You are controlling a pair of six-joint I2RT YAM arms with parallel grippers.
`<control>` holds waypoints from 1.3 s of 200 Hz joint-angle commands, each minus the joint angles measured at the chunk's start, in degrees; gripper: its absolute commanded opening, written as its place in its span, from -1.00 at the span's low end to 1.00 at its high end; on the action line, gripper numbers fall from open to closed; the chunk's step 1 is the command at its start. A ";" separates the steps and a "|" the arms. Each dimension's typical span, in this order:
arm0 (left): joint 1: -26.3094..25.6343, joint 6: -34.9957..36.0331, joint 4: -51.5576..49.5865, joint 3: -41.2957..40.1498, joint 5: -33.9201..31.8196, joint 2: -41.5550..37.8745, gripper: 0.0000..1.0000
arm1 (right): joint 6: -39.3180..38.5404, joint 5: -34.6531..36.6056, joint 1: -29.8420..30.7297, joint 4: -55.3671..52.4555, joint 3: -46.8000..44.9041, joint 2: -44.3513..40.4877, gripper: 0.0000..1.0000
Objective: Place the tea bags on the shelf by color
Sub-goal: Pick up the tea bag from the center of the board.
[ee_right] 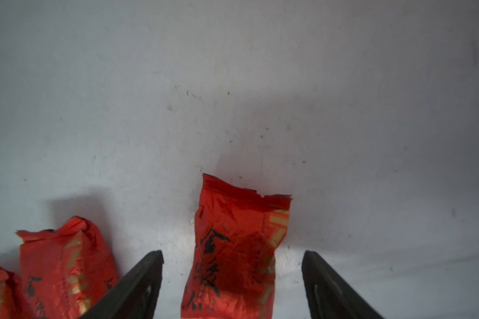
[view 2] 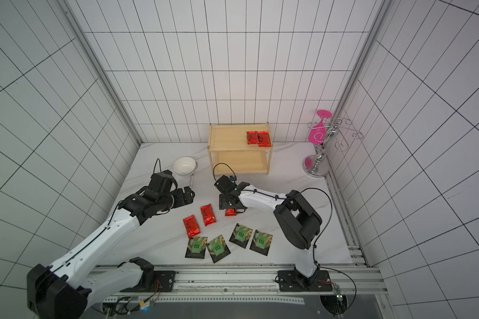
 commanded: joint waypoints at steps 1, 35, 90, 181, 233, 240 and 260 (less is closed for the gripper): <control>0.33 -0.13 -0.15 -0.18 -0.56 -0.29 0.96 | 1.54 -2.93 -0.93 -1.72 3.33 0.95 0.68; 0.53 -0.13 -0.41 -0.27 -0.79 -0.67 0.96 | 2.27 -4.60 -2.13 -2.26 3.58 3.40 0.56; 1.59 0.05 -0.08 -0.01 0.60 -0.13 0.96 | 1.79 -3.47 -2.49 -2.43 3.81 4.26 0.29; 2.11 0.13 0.10 0.35 1.20 -0.03 0.95 | 1.64 -1.96 -2.77 -2.51 2.74 3.54 0.13; 2.21 0.38 0.24 1.62 2.28 0.17 0.96 | 1.64 0.17 -2.61 -2.78 1.50 0.69 0.06; 2.21 0.35 0.20 1.84 2.34 0.19 0.96 | 1.65 0.34 -2.56 -2.69 1.18 0.23 0.06; 2.21 0.40 0.43 2.45 2.35 0.14 0.96 | 1.64 0.95 -2.57 -2.69 0.49 -0.99 0.06</control>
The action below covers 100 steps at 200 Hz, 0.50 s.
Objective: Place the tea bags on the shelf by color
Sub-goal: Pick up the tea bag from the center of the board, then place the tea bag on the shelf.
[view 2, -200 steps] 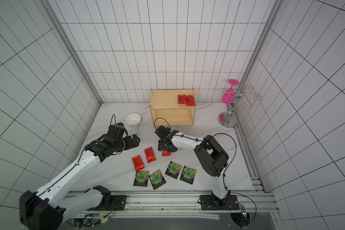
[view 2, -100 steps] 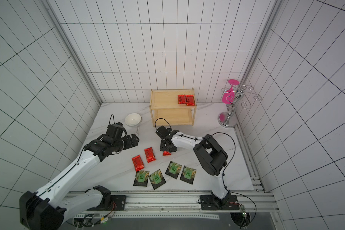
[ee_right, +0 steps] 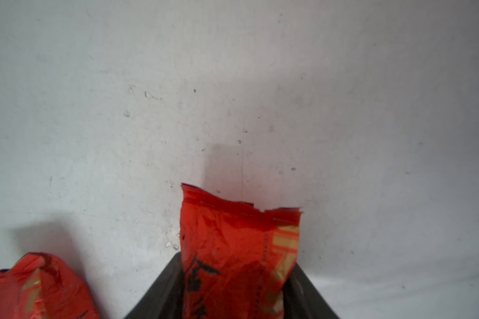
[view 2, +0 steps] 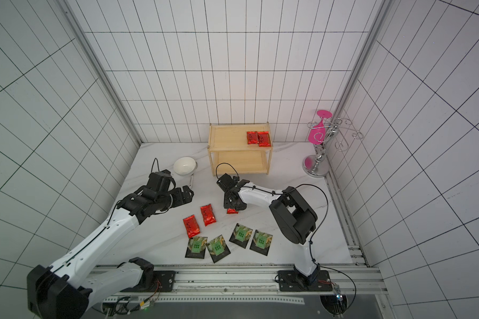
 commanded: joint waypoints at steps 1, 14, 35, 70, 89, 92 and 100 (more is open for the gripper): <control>0.33 0.40 0.45 2.17 0.50 0.10 0.96 | 0.02 2.45 -0.09 -1.16 -1.34 -3.17 0.06; 0.42 0.40 0.60 2.59 0.29 0.10 0.96 | 0.02 2.86 -0.09 -1.15 -1.75 -3.89 0.06; 0.47 0.73 0.78 3.61 -0.03 -0.03 0.96 | -0.18 3.47 -0.09 -1.13 -2.31 -5.29 0.05; 0.52 0.57 1.30 4.53 0.27 -0.01 0.96 | -0.58 4.29 -0.10 -1.08 -3.68 -7.83 0.04; 0.55 0.31 1.26 4.99 0.84 0.44 0.96 | -0.82 5.64 -0.18 -0.46 -5.11 -9.05 0.04; 0.55 0.31 1.22 5.11 1.04 0.43 0.96 | -0.89 5.71 -0.20 -0.30 -5.31 -9.20 0.04; 0.55 0.27 1.22 5.16 1.24 0.52 0.96 | -0.95 5.92 -0.27 -0.28 -5.60 -9.71 0.03</control>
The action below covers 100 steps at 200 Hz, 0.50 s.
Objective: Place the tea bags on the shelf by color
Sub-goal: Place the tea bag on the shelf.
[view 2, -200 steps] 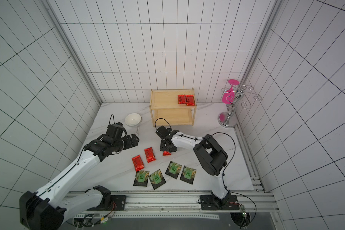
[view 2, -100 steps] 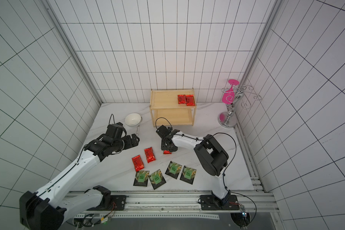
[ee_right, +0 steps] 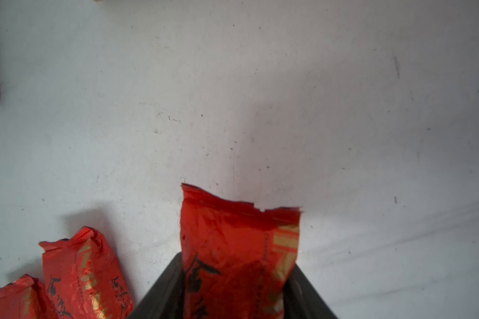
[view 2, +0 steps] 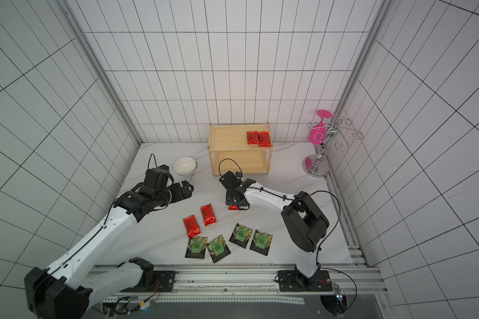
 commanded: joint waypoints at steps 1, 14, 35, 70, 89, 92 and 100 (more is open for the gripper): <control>0.27 0.16 0.74 1.80 0.98 0.33 0.96 | -0.70 2.60 -0.27 -0.57 -2.51 -2.26 0.03; 0.29 0.06 0.75 1.99 0.88 0.30 0.96 | -0.98 2.71 -0.25 -0.56 -2.65 -2.96 0.03; 0.27 0.28 0.80 2.15 0.29 0.29 0.96 | -1.12 2.95 -0.19 -0.74 -2.90 -4.34 0.02; 2.60 1.63 -0.70 4.35 0.48 1.82 0.96 | -1.74 4.71 -0.36 -2.38 -2.79 -8.75 0.02; 3.67 2.28 -1.02 5.18 0.31 2.02 0.96 | -2.38 5.96 -0.65 -3.21 -2.09 -11.70 0.01; 3.76 2.32 -0.98 5.22 0.31 2.04 0.96 | -2.62 6.19 -0.68 -3.53 -1.75 -12.01 0.02; 4.04 2.41 -0.70 5.16 0.33 1.92 0.96 | -3.16 6.62 -0.91 -4.64 -0.38 -12.65 0.01</control>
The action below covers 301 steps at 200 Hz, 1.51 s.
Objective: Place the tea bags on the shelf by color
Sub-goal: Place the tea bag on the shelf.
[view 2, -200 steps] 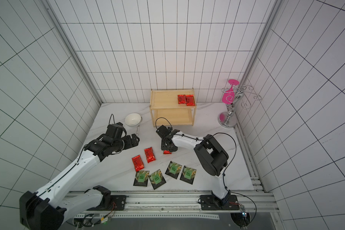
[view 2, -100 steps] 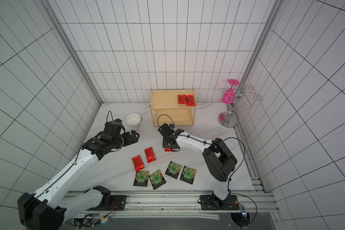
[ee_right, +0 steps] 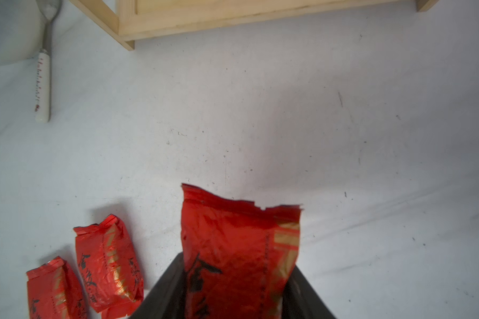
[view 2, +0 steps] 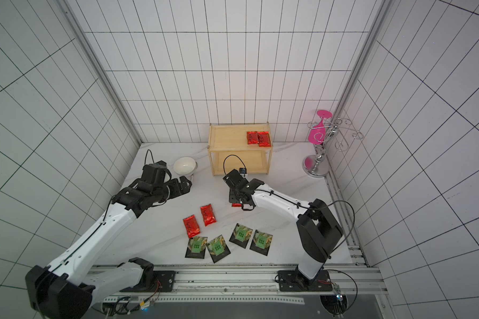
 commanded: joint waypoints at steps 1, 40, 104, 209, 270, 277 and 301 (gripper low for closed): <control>0.94 1.50 -0.21 1.56 -0.03 0.13 0.96 | -1.84 3.36 -0.88 -3.53 1.66 -3.29 0.01; 1.08 1.50 0.77 1.75 1.86 1.41 0.96 | -8.05 6.88 -2.80 -7.98 12.91 -3.87 0.00; 1.17 1.59 1.65 3.72 3.76 5.18 0.96 | -21.12 8.19 -9.81 -2.92 34.99 5.31 -0.01; 1.08 2.55 -0.81 8.41 7.37 13.91 0.95 | -30.28 3.00 -15.39 12.50 42.41 18.95 0.02; 1.14 2.82 -0.80 7.64 6.64 13.78 0.95 | -29.61 4.41 -16.28 13.46 46.02 24.03 0.04; 1.17 2.82 -0.81 7.53 6.59 13.78 0.96 | -29.56 4.38 -16.36 13.53 46.33 24.46 0.05; 1.17 2.71 -0.85 7.35 6.52 13.86 0.95 | -29.42 4.29 -16.72 13.14 47.28 25.46 0.06</control>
